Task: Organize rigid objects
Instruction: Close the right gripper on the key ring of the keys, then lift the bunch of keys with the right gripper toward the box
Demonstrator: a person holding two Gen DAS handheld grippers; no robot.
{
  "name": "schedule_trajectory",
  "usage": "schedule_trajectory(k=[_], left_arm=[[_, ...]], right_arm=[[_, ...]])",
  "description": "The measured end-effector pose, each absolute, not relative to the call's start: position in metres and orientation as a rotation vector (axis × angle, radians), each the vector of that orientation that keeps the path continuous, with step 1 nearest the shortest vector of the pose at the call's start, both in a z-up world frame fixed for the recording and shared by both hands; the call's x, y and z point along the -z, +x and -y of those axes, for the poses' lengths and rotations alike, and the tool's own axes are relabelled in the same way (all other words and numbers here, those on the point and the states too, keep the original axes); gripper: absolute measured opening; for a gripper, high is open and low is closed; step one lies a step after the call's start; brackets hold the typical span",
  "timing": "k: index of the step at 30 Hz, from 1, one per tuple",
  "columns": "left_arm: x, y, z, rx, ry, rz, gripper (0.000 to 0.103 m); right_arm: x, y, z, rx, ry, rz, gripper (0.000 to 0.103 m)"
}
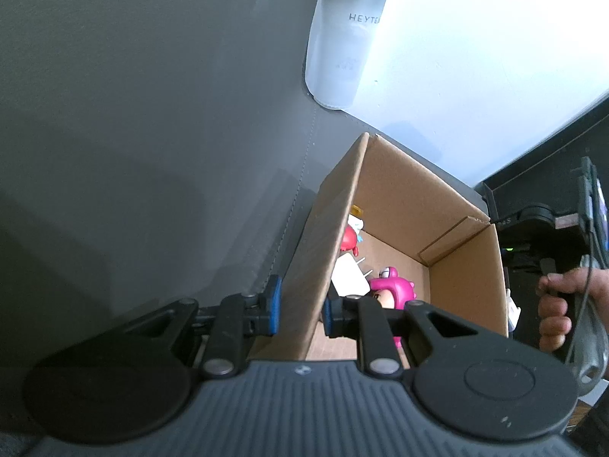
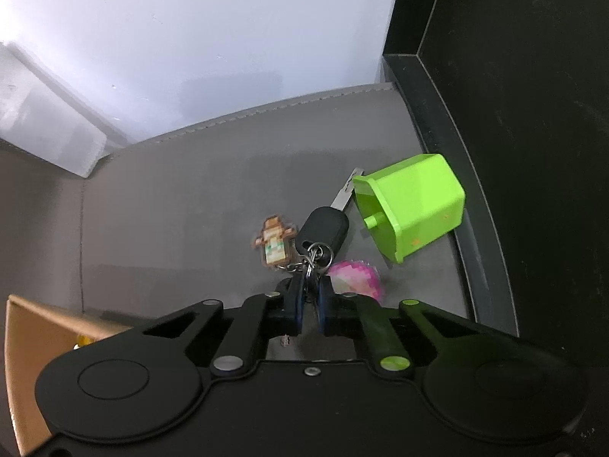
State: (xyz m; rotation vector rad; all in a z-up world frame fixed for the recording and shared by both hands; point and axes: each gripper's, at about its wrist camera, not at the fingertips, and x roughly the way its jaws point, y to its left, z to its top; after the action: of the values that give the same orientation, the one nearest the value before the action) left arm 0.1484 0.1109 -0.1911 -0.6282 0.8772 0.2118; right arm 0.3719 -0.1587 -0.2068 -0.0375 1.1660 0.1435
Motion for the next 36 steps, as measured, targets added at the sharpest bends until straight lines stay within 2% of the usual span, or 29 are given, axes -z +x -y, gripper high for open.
schedule_trajectory(k=[19, 36], left_arm=[[0.193, 0.15, -0.11, -0.198, -0.633, -0.889, 0.02], [0.194, 0.15, -0.109, -0.165, -0.635, -0.908, 0.021]], right_arm=[[0.138, 0.327, 0.177, -0.195, -0.028, -1.063, 0.007], [0.034, 0.254, 0.162, -0.366, 0.056, -0.933, 0.007]])
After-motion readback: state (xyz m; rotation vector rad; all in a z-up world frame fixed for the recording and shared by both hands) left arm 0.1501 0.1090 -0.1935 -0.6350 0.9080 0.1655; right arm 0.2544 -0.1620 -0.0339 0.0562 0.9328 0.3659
